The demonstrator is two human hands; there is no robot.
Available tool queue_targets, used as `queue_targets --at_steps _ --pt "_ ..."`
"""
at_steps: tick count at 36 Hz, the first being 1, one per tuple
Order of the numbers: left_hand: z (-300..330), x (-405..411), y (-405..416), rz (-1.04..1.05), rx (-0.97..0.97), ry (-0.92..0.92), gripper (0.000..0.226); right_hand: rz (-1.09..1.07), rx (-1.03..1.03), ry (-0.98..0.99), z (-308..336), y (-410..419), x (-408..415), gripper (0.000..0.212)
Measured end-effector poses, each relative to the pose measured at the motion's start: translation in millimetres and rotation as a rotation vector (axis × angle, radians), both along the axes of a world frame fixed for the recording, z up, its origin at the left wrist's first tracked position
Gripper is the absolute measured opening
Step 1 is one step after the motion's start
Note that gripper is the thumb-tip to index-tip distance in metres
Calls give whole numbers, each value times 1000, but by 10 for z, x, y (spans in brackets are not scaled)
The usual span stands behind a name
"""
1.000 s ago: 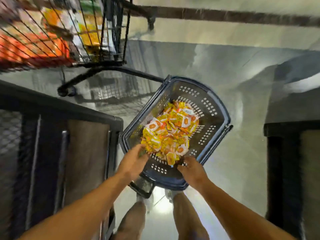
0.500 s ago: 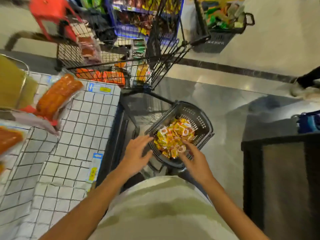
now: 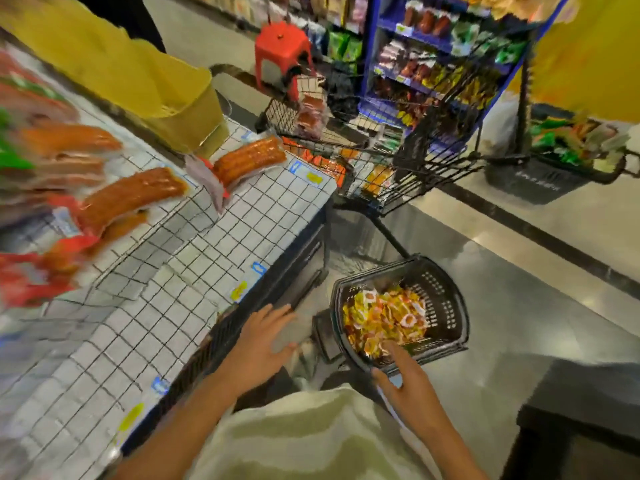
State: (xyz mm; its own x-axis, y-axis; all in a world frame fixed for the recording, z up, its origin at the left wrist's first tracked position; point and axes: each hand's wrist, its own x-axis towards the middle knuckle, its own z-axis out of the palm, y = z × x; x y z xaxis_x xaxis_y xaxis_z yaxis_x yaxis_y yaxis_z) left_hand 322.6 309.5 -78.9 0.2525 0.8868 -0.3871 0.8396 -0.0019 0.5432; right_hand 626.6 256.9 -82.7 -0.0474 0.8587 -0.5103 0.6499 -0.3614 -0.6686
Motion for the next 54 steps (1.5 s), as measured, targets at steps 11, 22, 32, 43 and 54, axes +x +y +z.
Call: queue_targets --at_steps 11,22,32,43,54 --pt "264 -144 -1148 416 91 -61 56 579 19 -51 24 517 60 58" --pt "241 -420 -2506 884 -5 -63 56 920 102 -83 209 463 -1005 64" --pt "182 -933 -3449 988 29 -66 57 1045 48 -85 234 -477 -1904 59" --pt "84 -1734 -4868 1154 16 -149 51 1168 20 -159 250 -1560 -2899 52" --pt "-62 -2331 -5671 1291 -55 -192 50 1238 -7 -117 313 -2016 -3639 49"
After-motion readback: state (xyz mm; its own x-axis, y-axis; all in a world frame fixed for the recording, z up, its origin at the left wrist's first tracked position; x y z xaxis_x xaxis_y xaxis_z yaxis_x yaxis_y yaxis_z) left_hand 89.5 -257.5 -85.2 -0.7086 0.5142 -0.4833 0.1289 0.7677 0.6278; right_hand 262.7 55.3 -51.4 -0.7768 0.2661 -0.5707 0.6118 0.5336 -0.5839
